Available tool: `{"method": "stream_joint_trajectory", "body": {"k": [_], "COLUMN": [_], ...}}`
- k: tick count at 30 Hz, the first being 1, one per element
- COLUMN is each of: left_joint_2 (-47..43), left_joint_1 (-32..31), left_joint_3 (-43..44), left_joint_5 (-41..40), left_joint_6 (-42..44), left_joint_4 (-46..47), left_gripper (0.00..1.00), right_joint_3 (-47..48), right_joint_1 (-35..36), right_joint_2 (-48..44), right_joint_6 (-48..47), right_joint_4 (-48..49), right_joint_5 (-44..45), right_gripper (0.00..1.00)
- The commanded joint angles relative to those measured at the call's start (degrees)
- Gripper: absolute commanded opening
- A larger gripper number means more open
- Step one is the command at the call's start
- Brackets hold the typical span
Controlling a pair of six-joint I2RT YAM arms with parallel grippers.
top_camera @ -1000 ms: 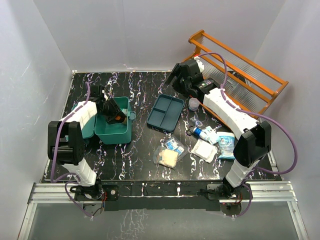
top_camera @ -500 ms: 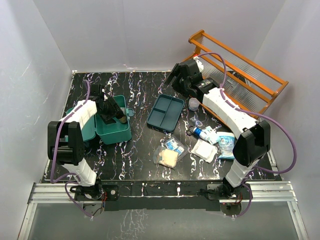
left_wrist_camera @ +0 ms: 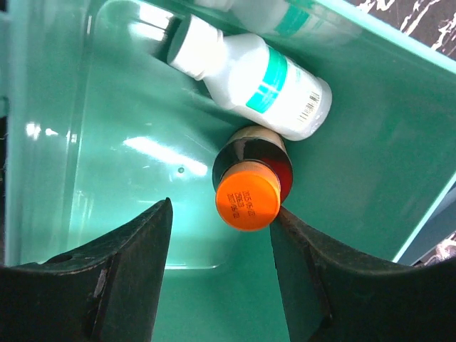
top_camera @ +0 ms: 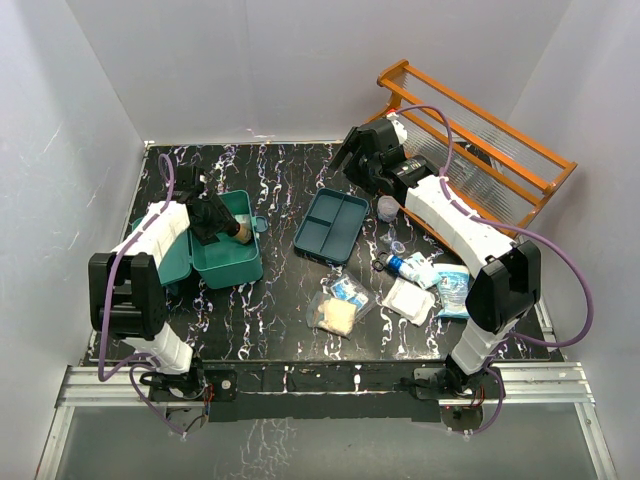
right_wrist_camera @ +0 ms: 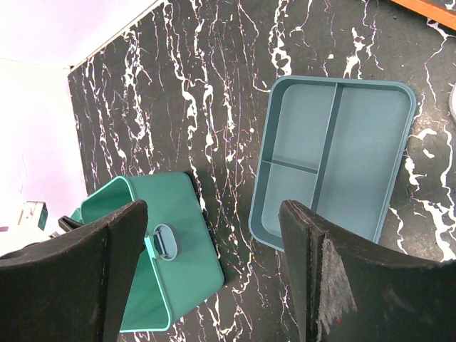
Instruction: Organize the medicine kit
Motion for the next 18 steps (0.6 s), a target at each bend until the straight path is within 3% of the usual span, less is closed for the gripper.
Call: {"method": "stream_joint_trajectory", "body": {"k": [1, 10, 18], "left_joint_2": [-4.2, -4.5, -2.9], "left_joint_1": [0.2, 0.2, 0.1], "left_joint_3": [-0.4, -1.8, -2.4], "left_joint_5": [-5.2, -6.7, -5.7], "left_joint_6": [0.2, 1.0, 2.7], "left_joint_4": [-1.8, -1.8, -1.1], "left_gripper": [0.55, 0.45, 0.54], "right_joint_3": [1.2, 0.0, -0.4], "right_joint_1": [-0.2, -0.2, -0.2], "right_joint_2": [-1.0, -1.9, -2.2], "right_joint_6": [-0.1, -0.2, -0.2], "right_joint_4": [1.5, 1.7, 1.8], "right_joint_5": [0.5, 0.8, 0.9], "right_gripper": [0.73, 0.73, 0.73]}}
